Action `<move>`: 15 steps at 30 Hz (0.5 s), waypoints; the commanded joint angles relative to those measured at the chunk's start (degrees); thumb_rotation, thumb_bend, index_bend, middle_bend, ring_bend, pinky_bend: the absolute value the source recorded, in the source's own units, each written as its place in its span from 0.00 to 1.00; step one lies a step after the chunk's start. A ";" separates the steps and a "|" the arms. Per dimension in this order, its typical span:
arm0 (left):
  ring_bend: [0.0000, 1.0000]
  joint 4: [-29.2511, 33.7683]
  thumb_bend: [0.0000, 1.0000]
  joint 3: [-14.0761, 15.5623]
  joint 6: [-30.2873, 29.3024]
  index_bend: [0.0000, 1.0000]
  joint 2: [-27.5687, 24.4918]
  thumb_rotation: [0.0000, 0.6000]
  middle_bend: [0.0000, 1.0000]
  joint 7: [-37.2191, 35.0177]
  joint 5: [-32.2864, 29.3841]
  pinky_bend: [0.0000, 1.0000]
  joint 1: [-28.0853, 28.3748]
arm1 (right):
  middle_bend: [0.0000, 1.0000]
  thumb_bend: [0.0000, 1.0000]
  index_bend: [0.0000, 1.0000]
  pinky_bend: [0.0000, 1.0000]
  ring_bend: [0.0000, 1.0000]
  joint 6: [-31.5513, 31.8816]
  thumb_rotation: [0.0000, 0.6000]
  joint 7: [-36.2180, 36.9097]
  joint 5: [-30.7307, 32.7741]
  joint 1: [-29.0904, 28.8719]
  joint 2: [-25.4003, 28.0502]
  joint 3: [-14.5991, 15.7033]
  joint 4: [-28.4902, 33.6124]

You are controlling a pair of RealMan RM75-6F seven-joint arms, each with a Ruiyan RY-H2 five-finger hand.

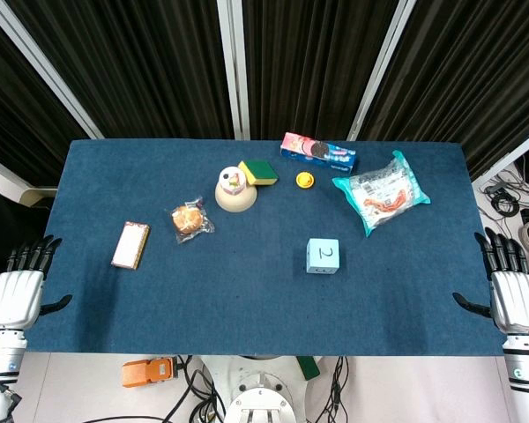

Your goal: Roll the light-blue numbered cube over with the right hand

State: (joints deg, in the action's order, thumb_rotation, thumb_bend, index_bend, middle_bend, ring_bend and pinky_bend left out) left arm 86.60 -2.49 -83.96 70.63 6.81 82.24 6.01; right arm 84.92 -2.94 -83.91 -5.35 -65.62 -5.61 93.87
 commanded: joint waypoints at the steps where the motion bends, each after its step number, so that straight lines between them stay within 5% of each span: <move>1: 0.00 -0.49 0.02 0.03 -0.26 0.08 0.18 1.00 0.07 -0.47 -0.20 0.00 -0.37 | 0.04 0.18 0.00 0.02 0.00 -0.48 1.00 -0.57 -0.02 -0.35 -0.16 -0.02 0.34; 9: 0.00 -2.39 0.02 0.35 -0.88 0.08 0.96 1.00 0.07 -2.39 0.44 0.00 -1.02 | 0.04 0.18 0.00 0.07 0.00 -4.72 1.00 -6.89 0.44 -3.06 0.44 -0.07 6.76; 15: 0.00 -4.14 0.02 0.54 -1.61 0.08 1.99 1.00 0.07 -4.20 1.59 0.00 -1.28 | 0.04 0.16 0.00 0.14 0.00 -15.27 1.00 -24.93 10.82 -11.17 -0.24 -3.30 19.94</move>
State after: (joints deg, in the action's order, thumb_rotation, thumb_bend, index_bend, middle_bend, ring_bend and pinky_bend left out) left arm 82.64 -2.03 -85.47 72.48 2.78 83.70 4.80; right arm 76.01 -17.37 -80.10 -11.27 -65.25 -6.76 106.53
